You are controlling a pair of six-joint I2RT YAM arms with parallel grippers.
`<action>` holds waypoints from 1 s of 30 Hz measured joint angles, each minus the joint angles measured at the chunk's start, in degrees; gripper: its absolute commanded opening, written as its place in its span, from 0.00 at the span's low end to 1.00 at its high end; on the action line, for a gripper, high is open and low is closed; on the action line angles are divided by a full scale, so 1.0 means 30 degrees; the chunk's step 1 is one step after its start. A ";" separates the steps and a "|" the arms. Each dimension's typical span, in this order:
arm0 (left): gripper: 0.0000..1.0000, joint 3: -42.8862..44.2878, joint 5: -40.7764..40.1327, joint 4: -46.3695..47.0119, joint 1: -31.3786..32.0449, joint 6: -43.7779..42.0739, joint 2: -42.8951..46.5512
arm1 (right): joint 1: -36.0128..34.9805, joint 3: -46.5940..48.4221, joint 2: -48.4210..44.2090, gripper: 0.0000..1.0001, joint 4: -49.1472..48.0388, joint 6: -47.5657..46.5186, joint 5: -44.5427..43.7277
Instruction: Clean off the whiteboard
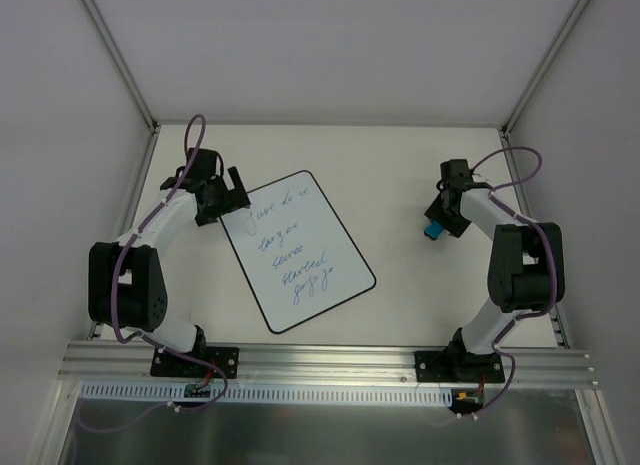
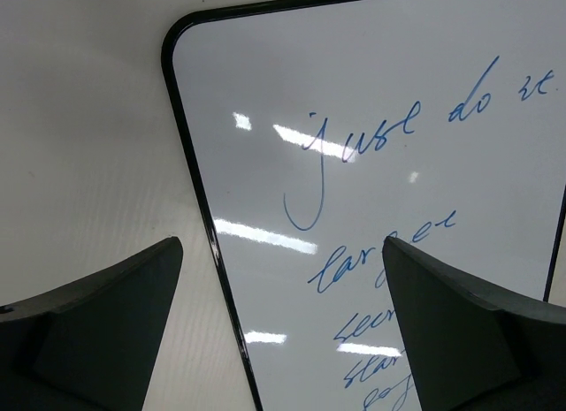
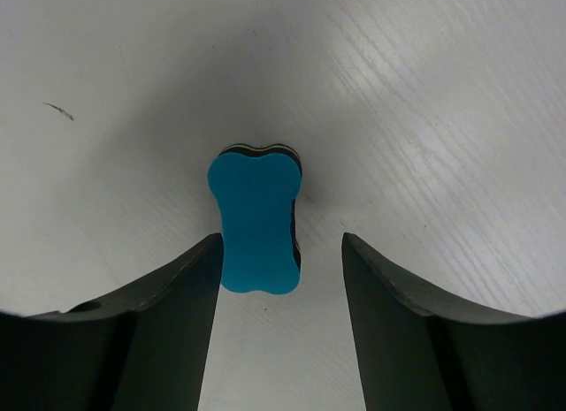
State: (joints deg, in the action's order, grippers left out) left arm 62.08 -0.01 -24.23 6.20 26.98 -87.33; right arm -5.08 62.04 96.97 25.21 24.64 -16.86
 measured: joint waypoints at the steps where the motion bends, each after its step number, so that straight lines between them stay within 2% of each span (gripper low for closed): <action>1: 0.99 0.0000 0.0000 -0.0036 -0.0109 -0.0029 -0.0080 | 0.0007 0.0022 0.0124 0.58 -0.0029 0.0015 0.0058; 16: 0.99 0.0007 -0.0007 -0.0182 -0.0226 -0.0226 -0.0532 | 0.0044 0.0444 0.1297 0.48 -0.0794 0.0066 0.0925; 20: 0.99 0.0007 0.0000 -0.0182 -0.0226 -0.0219 -0.0561 | 0.0044 0.0444 0.1348 0.32 -0.0801 0.0000 0.0918; 21: 0.99 0.0007 -0.0007 -0.0182 -0.0226 -0.0219 -0.0612 | 0.0044 0.0444 0.1348 0.25 -0.0809 0.0015 0.0911; 24: 0.99 0.0007 -0.0007 -0.0182 -0.0226 -0.0211 -0.0845 | 0.0036 0.0444 0.1348 0.11 -0.0823 -0.0087 0.0911; 27: 0.99 0.0007 0.0000 -0.0182 -0.0226 -0.0189 -0.1297 | -0.0080 0.0444 0.1304 0.03 -0.0823 -0.0401 0.0896; 30: 0.98 0.0007 -0.0007 -0.0175 -0.0226 -0.0044 -0.1778 | -0.0612 0.0444 0.1005 0.02 -0.0809 -0.0991 0.0823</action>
State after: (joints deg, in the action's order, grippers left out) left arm 62.11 -0.03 -24.75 5.52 26.85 -92.66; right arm -6.92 63.37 99.98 22.79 21.67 -14.39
